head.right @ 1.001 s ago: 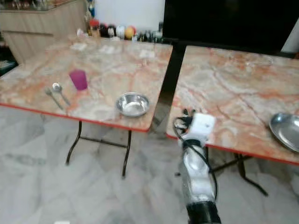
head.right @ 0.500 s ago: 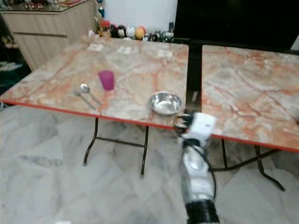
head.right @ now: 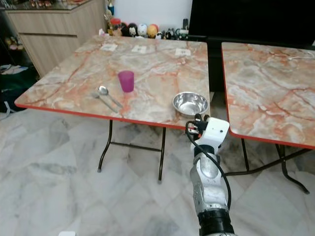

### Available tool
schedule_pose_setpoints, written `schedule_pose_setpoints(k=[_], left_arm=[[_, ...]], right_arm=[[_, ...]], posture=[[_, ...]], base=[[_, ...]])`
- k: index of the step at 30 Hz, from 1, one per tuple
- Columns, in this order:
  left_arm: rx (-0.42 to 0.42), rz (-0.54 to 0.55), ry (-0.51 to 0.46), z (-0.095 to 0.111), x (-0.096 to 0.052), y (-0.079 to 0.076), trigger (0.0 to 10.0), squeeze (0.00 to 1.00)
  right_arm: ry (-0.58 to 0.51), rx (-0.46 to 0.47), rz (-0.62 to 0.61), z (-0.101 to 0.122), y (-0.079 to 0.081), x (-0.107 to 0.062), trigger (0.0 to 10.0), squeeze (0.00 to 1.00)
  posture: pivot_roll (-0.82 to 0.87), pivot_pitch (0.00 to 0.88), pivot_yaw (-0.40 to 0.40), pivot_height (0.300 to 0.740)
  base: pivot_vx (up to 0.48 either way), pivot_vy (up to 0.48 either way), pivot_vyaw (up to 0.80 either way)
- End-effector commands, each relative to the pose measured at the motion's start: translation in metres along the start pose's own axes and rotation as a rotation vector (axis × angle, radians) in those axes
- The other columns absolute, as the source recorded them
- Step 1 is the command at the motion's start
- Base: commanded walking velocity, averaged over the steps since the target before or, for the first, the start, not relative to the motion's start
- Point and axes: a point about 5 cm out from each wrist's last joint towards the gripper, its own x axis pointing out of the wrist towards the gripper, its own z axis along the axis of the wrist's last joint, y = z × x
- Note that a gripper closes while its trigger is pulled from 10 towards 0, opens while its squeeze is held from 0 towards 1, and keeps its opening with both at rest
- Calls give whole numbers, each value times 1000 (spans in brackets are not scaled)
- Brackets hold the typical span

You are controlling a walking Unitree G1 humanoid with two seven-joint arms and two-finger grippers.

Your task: Setting the table

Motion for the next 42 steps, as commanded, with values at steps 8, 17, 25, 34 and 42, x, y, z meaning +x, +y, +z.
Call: schedule_pose_setpoints(k=[8, 17, 25, 34, 42], left_arm=[[-16, -2, 3, 0, 0, 1, 10000, 0], [-20, 1, 1, 0, 0, 1, 10000, 0], [-12, 3, 4, 0, 0, 1, 10000, 0], [-9, 4, 6, 0, 0, 2, 10000, 0], [-8, 4, 6, 1, 0, 2, 10000, 0]], right_arm=[[7, 23, -28, 2, -3, 4, 10000, 0], [3, 22, -37, 2, -4, 4, 10000, 0], [13, 63, -20, 1, -2, 4, 10000, 1000], [41, 96, -64, -1, -7, 3, 10000, 1000], [134, 237, -123, -8, -14, 3, 10000, 0]], posture=[[-67, 0, 11, 740], [-62, 0, 10, 740], [-62, 0, 8, 740], [-63, 0, 9, 740], [-62, 0, 11, 740]], base=[[368, 0, -250], [362, 0, -175], [0, 0, 0], [0, 0, 0], [0, 0, 0]])
